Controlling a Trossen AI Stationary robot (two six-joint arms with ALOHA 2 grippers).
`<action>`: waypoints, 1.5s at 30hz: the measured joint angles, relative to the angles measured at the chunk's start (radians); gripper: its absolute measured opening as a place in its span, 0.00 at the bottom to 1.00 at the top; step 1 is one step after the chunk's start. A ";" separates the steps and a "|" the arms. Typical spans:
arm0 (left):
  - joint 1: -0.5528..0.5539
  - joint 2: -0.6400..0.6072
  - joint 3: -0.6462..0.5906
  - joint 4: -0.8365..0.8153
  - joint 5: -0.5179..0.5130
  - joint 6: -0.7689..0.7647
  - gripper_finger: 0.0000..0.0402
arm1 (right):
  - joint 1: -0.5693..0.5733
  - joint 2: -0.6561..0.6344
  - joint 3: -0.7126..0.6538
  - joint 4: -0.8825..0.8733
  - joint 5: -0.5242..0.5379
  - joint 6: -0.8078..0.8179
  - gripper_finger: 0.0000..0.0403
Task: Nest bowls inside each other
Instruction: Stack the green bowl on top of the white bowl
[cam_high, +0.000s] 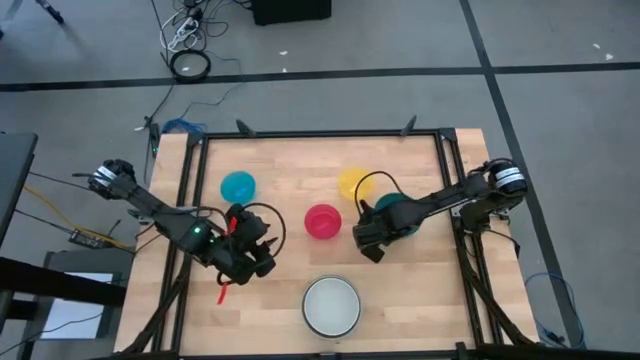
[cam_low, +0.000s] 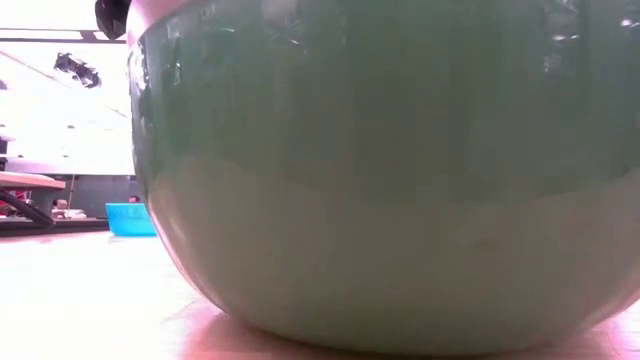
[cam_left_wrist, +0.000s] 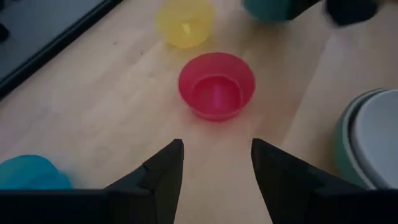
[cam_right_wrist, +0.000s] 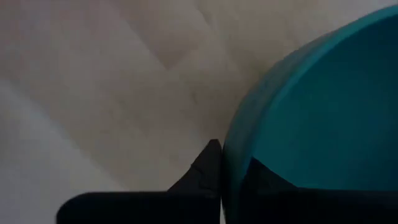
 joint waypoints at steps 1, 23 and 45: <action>0.003 0.000 0.000 -0.005 -0.008 0.000 0.49 | 0.017 -0.017 0.027 -0.029 0.005 0.000 0.01; 0.155 -0.022 0.100 -0.099 -0.108 0.103 0.49 | 0.247 0.208 0.464 0.334 -0.332 -0.284 0.05; 0.155 -0.066 0.159 -0.172 -0.116 0.149 0.49 | 0.284 0.105 0.465 0.358 -0.096 -0.221 0.36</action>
